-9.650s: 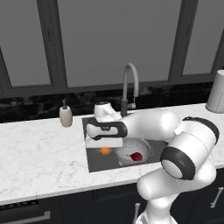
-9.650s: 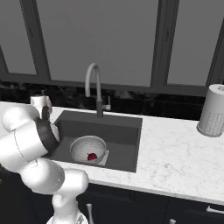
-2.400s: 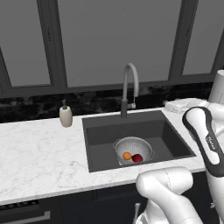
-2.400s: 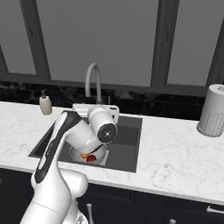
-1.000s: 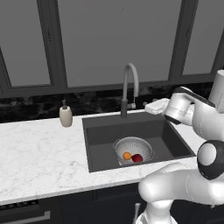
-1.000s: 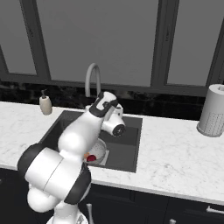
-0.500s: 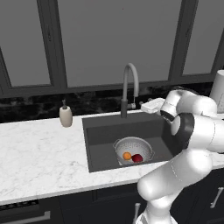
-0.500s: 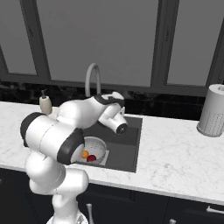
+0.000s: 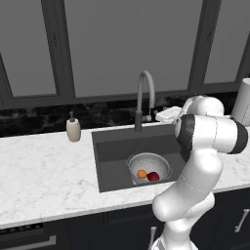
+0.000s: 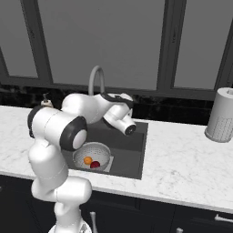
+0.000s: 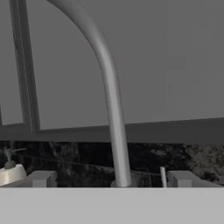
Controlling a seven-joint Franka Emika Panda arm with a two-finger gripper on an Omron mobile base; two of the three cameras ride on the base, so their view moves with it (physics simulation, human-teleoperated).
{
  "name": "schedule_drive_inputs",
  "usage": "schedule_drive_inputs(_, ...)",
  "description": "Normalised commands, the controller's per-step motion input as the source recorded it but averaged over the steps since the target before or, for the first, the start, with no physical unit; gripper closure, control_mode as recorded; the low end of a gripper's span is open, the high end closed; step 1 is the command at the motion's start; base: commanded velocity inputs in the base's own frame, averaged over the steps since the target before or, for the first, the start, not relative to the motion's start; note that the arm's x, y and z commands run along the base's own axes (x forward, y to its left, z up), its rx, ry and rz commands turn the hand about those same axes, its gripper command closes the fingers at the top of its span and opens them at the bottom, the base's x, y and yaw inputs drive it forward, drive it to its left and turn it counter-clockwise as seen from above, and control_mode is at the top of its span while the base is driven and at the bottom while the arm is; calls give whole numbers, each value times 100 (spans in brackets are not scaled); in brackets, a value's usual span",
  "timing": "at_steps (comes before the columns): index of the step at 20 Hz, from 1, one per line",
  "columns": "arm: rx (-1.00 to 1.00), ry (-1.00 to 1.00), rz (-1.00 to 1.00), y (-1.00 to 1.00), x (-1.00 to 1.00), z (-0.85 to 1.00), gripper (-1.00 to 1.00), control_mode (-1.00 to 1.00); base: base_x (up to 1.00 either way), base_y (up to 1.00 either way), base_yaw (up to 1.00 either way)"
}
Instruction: Put the colander in the sink, put the tangerine, pear in the colander, and turn on the sink faucet and pour water over the colander.
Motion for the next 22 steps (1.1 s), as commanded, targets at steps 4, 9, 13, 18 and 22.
schedule_drive_inputs(4,0,0,0,0,33,-5,-100,-100,0,0,0)
schedule_drive_inputs(9,0,0,0,0,24,-20,-100,-100,0,0,0)
schedule_drive_inputs(13,0,0,0,0,13,-23,-100,-100,0,0,0)
schedule_drive_inputs(18,0,0,0,0,6,-23,-100,-100,0,0,0)
schedule_drive_inputs(22,0,0,0,0,5,-12,-100,-100,0,0,0)
